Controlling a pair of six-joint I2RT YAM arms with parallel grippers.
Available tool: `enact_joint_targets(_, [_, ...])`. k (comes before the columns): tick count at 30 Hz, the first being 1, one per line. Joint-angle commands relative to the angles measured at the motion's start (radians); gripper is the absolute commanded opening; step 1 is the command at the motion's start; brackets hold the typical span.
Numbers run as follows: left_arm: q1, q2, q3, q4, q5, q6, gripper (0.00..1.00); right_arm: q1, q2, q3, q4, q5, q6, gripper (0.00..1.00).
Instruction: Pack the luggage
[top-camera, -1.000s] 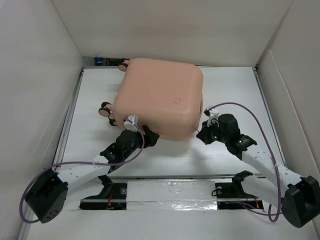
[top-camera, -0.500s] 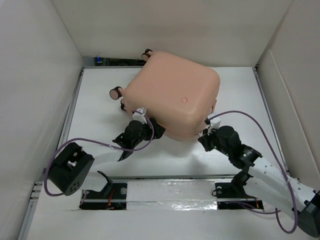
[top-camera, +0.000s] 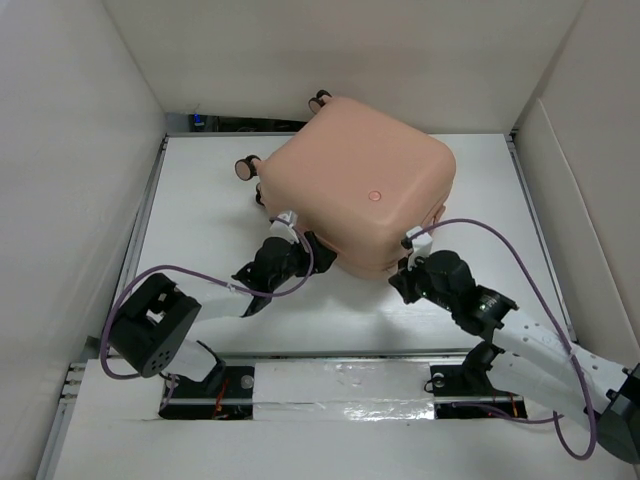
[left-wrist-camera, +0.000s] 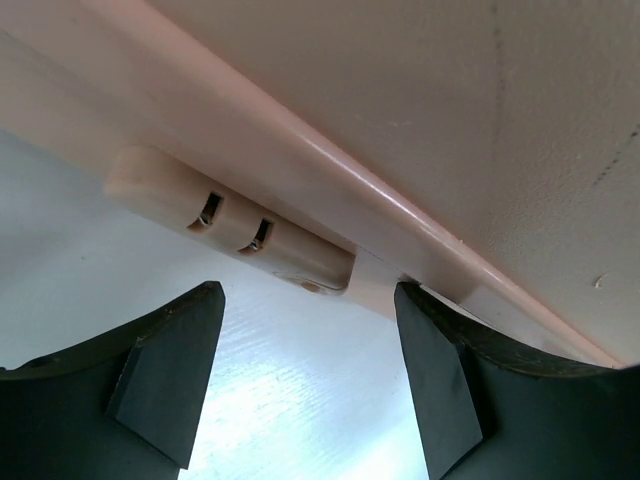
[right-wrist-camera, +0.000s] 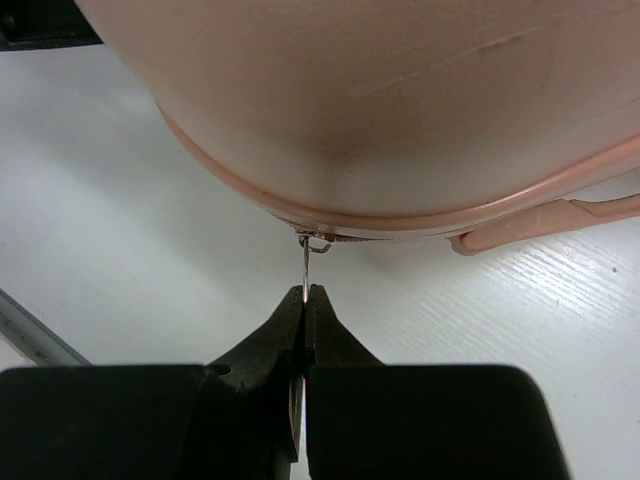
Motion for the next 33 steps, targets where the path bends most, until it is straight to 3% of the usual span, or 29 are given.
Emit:
enact_joint_targets(1, [0.032, -0.043, 0.068, 0.191, -0.079, -0.033, 0.66, -0.042, -0.024, 0.019, 0.171, -0.229, 0.023, 0.0])
enact_joint_targets(3, [0.032, -0.015, 0.079, 0.212, -0.064, -0.044, 0.66, 0.038, 0.002, 0.019, 0.258, -0.269, 0.039, 0.0])
enact_joint_targets(7, [0.004, 0.052, 0.127, 0.24, -0.047, -0.059, 0.66, 0.227, 0.132, 0.051, 0.37, -0.211, 0.075, 0.0])
enact_joint_targets(10, [-0.028, 0.116, 0.189, 0.251, -0.055, -0.062, 0.66, 0.289, 0.262, 0.088, 0.592, -0.194, 0.118, 0.0])
enact_joint_targets(14, [-0.039, 0.164, 0.22, 0.274, -0.032, -0.074, 0.66, 0.347, 0.413, 0.138, 0.833, -0.053, 0.212, 0.0])
enact_joint_targets(21, [-0.039, 0.164, 0.222, 0.254, -0.032, -0.051, 0.67, 0.379, 0.577, 0.266, 0.872, 0.116, 0.184, 0.0])
enact_joint_targets(27, [0.131, -0.067, 0.083, 0.165, -0.032, -0.053, 0.75, 0.379, 0.409, 0.122, 0.776, 0.162, 0.184, 0.0])
enact_joint_targets(32, [0.379, -0.202, 0.128, 0.016, -0.037, -0.108, 0.83, 0.379, 0.324, 0.083, 0.714, 0.091, 0.183, 0.0])
enact_joint_targets(33, [0.418, -0.198, 0.175, 0.013, 0.017, -0.163, 0.84, 0.379, 0.324, 0.082, 0.705, 0.08, 0.181, 0.0])
